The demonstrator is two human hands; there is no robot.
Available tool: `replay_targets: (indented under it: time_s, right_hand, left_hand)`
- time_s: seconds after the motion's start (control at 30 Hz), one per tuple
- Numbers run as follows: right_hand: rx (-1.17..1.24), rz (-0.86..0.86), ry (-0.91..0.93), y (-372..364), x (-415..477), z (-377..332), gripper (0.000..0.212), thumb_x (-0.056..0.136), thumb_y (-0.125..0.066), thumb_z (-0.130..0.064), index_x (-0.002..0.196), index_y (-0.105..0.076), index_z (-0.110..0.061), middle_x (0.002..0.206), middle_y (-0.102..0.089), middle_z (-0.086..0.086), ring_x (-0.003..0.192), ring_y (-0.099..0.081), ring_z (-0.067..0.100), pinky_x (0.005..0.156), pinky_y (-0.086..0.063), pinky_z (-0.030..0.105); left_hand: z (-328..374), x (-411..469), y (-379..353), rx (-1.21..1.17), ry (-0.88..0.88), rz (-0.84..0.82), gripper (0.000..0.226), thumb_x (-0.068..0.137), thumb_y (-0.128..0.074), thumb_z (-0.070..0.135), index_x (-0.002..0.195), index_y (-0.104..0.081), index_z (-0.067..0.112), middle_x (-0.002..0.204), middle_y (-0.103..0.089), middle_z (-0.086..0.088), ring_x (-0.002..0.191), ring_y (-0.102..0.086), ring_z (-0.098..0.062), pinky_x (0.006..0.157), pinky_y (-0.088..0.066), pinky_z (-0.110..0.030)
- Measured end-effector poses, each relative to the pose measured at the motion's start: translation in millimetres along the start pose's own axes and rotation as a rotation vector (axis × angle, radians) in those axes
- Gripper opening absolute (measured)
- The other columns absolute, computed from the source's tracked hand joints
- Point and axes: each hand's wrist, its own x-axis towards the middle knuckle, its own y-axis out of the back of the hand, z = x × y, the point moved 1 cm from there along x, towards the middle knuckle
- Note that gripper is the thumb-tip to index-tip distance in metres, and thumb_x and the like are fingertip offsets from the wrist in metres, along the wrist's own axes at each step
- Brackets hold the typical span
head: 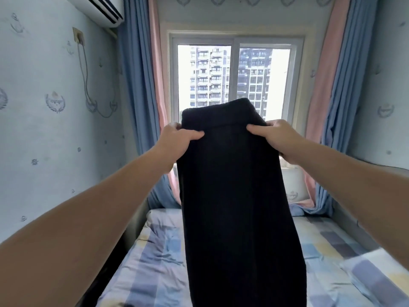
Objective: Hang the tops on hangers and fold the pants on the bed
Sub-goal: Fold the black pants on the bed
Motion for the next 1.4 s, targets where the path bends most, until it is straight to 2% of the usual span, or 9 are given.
replay_targets:
  time_s: [0.13, 0.3, 0.4, 0.5, 0.67, 0.83, 1.1, 1.27, 1.4]
  right_hand:
    - [-0.016, -0.057, -0.079, -38, 10, 39, 0.030, 0.084, -0.076, -0.042, 0.098, -0.071, -0.016, 0.085, -0.078, -0.006, 0.077, -0.075, 0.012, 0.076, -0.058, 0.032]
    - [-0.015, -0.144, -0.198, -98, 34, 119, 0.022, 0.087, -0.074, -0.042, 0.096, -0.074, -0.022, 0.085, -0.078, -0.010, 0.074, -0.074, 0.007, 0.063, -0.053, 0.020]
    - [-0.059, -0.166, -0.262, -140, 63, 183, 0.024, 0.088, -0.074, -0.037, 0.100, -0.075, -0.016, 0.090, -0.078, -0.004, 0.082, -0.075, 0.015, 0.073, -0.059, 0.029]
    - [-0.095, -0.187, -0.360, -186, 100, 260, 0.029, 0.087, -0.076, -0.036, 0.100, -0.074, -0.010, 0.095, -0.077, 0.004, 0.087, -0.075, 0.020, 0.080, -0.060, 0.035]
    - [-0.151, -0.284, -0.557, -279, 164, 411, 0.022, 0.090, -0.073, -0.035, 0.097, -0.069, -0.014, 0.091, -0.075, 0.001, 0.085, -0.072, 0.019, 0.067, -0.056, 0.026]
    - [-0.158, -0.333, -0.718, -378, 216, 590, 0.029, 0.092, -0.070, -0.039, 0.107, -0.067, -0.014, 0.103, -0.072, 0.003, 0.092, -0.070, 0.019, 0.083, -0.057, 0.034]
    - [-0.252, -0.243, -0.749, -496, 270, 801, 0.035, 0.097, -0.061, -0.044, 0.103, -0.061, -0.010, 0.100, -0.067, 0.009, 0.088, -0.064, 0.026, 0.083, -0.052, 0.040]
    - [-0.391, -0.281, -0.822, -519, 242, 871, 0.048, 0.100, -0.052, -0.042, 0.142, -0.045, -0.019, 0.129, -0.056, 0.002, 0.109, -0.055, 0.026, 0.088, -0.043, 0.035]
    - [-0.347, -0.416, -0.892, -517, 173, 890, 0.056, 0.103, -0.044, -0.044, 0.152, -0.035, -0.019, 0.153, -0.044, 0.003, 0.139, -0.043, 0.026, 0.114, -0.033, 0.038]
  left_hand:
    - [-47, 5, 19, 0.043, 0.125, 0.009, 0.043, 0.081, -0.079, 0.024, 0.117, -0.057, 0.015, 0.111, -0.071, -0.005, 0.098, -0.071, -0.023, 0.089, -0.059, -0.042]
    - [-144, 31, 38, 0.129, 0.237, 0.000, 0.039, 0.083, -0.079, 0.028, 0.113, -0.059, 0.016, 0.109, -0.072, -0.002, 0.098, -0.071, -0.021, 0.090, -0.059, -0.042]
    - [-221, 60, 47, 0.144, 0.313, 0.008, 0.031, 0.084, -0.079, 0.023, 0.108, -0.060, 0.014, 0.105, -0.073, -0.003, 0.095, -0.072, -0.020, 0.089, -0.058, -0.042]
    - [-314, 97, 52, 0.154, 0.395, 0.025, 0.028, 0.086, -0.078, 0.017, 0.106, -0.058, 0.012, 0.107, -0.070, -0.006, 0.096, -0.070, -0.021, 0.088, -0.058, -0.040]
    - [-495, 156, 59, 0.193, 0.573, 0.042, 0.028, 0.089, -0.074, 0.018, 0.110, -0.056, 0.013, 0.104, -0.069, -0.006, 0.097, -0.069, -0.023, 0.087, -0.058, -0.041]
    - [-690, 215, 65, 0.249, 0.701, 0.001, 0.024, 0.092, -0.072, 0.023, 0.107, -0.055, 0.018, 0.106, -0.066, -0.005, 0.094, -0.067, -0.018, 0.085, -0.057, -0.038]
    - [-915, 272, 67, 0.249, 0.824, 0.144, 0.030, 0.095, -0.066, 0.027, 0.119, -0.051, 0.019, 0.107, -0.063, -0.001, 0.087, -0.064, -0.017, 0.065, -0.050, -0.030]
    - [-986, 247, 58, 0.536, 0.860, 0.067, 0.061, 0.097, -0.058, 0.038, 0.151, -0.032, 0.022, 0.138, -0.050, 0.000, 0.123, -0.052, -0.026, 0.101, -0.043, -0.038]
    - [-1001, 175, 40, 0.649, 0.900, -0.073, 0.062, 0.100, -0.049, 0.047, 0.155, -0.031, 0.025, 0.160, -0.034, 0.001, 0.147, -0.027, -0.027, 0.119, -0.024, -0.040]
